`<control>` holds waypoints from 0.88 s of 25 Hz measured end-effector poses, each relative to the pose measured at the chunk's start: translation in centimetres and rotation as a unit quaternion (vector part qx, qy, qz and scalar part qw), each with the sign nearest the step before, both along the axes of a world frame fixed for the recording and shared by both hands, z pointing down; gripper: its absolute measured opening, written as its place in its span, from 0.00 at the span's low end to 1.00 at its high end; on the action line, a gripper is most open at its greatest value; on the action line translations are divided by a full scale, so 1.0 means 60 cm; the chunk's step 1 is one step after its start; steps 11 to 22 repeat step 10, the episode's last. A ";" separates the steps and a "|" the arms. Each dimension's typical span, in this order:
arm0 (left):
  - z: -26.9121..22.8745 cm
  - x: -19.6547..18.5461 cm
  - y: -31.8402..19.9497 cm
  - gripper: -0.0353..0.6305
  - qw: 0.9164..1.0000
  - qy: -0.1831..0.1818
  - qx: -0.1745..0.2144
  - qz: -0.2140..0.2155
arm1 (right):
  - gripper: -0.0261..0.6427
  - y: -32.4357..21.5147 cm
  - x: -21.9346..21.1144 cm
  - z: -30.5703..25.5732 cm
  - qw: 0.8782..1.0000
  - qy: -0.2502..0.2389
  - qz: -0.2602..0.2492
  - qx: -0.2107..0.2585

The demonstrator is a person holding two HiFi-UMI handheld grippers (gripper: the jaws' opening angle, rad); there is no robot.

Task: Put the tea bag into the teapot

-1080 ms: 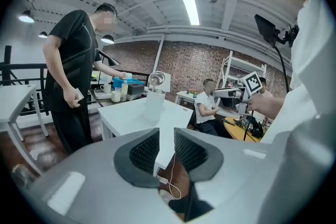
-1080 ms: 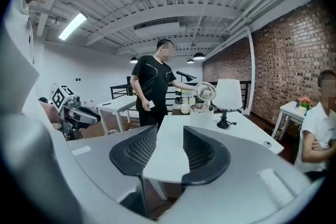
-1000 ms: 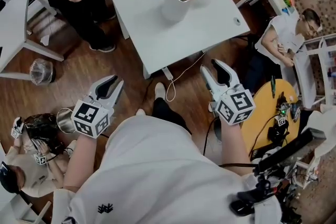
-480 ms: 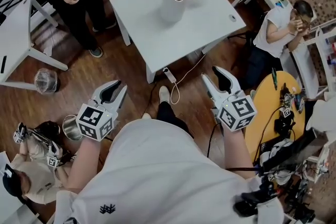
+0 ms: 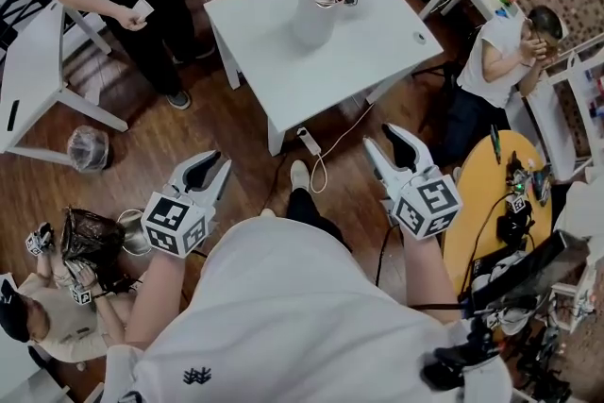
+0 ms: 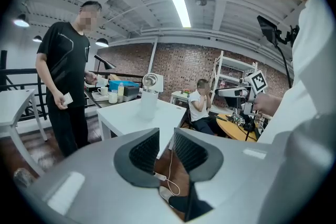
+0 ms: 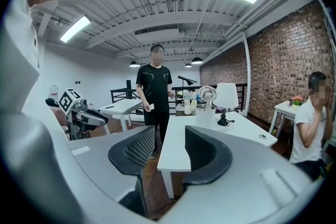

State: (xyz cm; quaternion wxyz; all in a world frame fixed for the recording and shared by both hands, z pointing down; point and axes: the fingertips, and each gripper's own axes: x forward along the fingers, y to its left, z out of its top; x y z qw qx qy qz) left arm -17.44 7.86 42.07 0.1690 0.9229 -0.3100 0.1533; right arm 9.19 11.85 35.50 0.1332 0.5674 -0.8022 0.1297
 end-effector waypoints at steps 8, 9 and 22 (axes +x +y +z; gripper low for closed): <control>0.005 -0.001 0.012 0.15 1.000 0.003 -0.001 -0.004 | 0.30 0.015 0.003 0.006 1.000 -0.001 0.005 0.000; 0.005 -0.001 0.013 0.15 1.000 0.003 -0.002 -0.005 | 0.30 0.016 0.003 0.005 1.000 0.000 0.004 0.000; 0.006 0.000 0.014 0.15 1.000 0.004 -0.002 -0.005 | 0.30 0.017 0.003 0.004 1.000 0.002 0.002 0.000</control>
